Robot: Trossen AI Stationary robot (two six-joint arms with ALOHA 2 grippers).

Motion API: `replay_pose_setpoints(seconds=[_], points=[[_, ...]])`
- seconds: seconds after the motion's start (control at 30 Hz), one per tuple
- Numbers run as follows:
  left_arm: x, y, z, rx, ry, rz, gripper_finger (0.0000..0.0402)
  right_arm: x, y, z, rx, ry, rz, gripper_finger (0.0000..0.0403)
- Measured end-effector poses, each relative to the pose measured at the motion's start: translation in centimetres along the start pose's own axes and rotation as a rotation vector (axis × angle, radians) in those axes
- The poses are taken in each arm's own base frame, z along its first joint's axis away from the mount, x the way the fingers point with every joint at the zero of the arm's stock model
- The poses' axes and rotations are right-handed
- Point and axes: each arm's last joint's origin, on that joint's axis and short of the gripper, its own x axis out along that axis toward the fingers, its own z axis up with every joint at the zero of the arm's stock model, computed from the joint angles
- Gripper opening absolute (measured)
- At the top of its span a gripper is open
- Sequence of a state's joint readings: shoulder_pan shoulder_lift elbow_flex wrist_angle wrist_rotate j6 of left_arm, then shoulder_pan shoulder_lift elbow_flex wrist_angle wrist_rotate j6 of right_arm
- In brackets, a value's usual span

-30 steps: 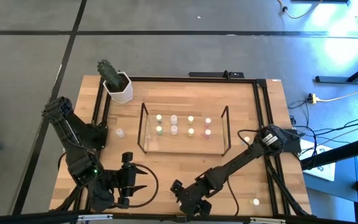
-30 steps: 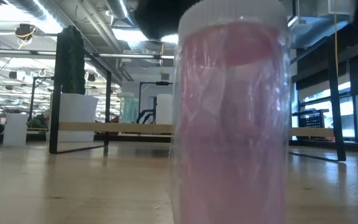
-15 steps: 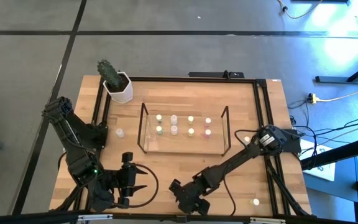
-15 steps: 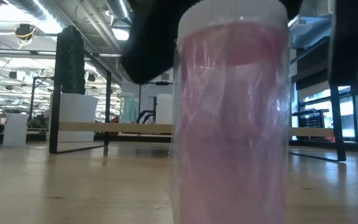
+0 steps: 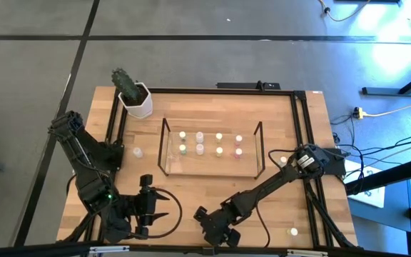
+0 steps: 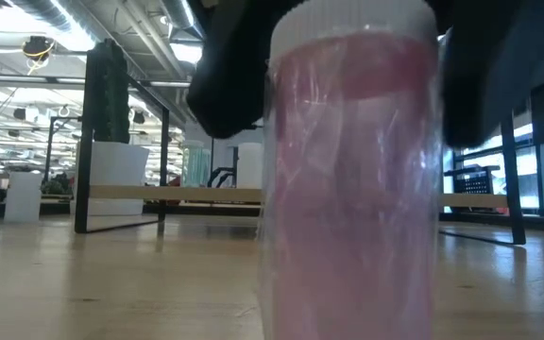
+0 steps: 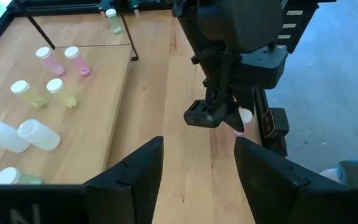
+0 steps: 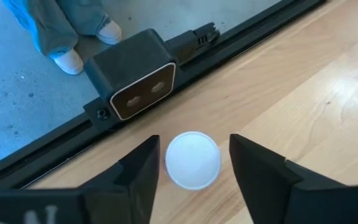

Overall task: Pick and place medicine bottles onto shelf by color
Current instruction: Put the pink pill bottle aligned with the other pink pill bottles on the shelf

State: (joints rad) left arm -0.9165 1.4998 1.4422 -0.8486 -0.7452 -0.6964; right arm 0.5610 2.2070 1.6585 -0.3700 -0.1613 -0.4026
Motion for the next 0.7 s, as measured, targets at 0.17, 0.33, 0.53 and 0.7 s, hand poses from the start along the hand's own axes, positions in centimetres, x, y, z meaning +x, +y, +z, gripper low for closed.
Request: replay_pose_setpoints(seconds=[0.17,0.33,0.53,0.7], points=[[-0.01,0.00,-0.01,0.000,0.000,0.000,0.0191,0.00,-0.01,0.02,0.000,-0.002,-0.002,0.0155],[-0.01,0.00,-0.01,0.000,0.000,0.000,0.0191,0.00,-0.01,0.02,0.007,-0.002,-0.002,0.0121],[-0.01,0.00,-0.01,0.001,0.000,0.000,0.0191,0.00,-0.04,0.01,0.021,0.002,-0.012,0.0119],[-0.01,0.00,-0.01,0.001,0.000,0.000,0.0191,-0.02,-0.12,0.01,0.082,0.008,-0.036,0.0116]])
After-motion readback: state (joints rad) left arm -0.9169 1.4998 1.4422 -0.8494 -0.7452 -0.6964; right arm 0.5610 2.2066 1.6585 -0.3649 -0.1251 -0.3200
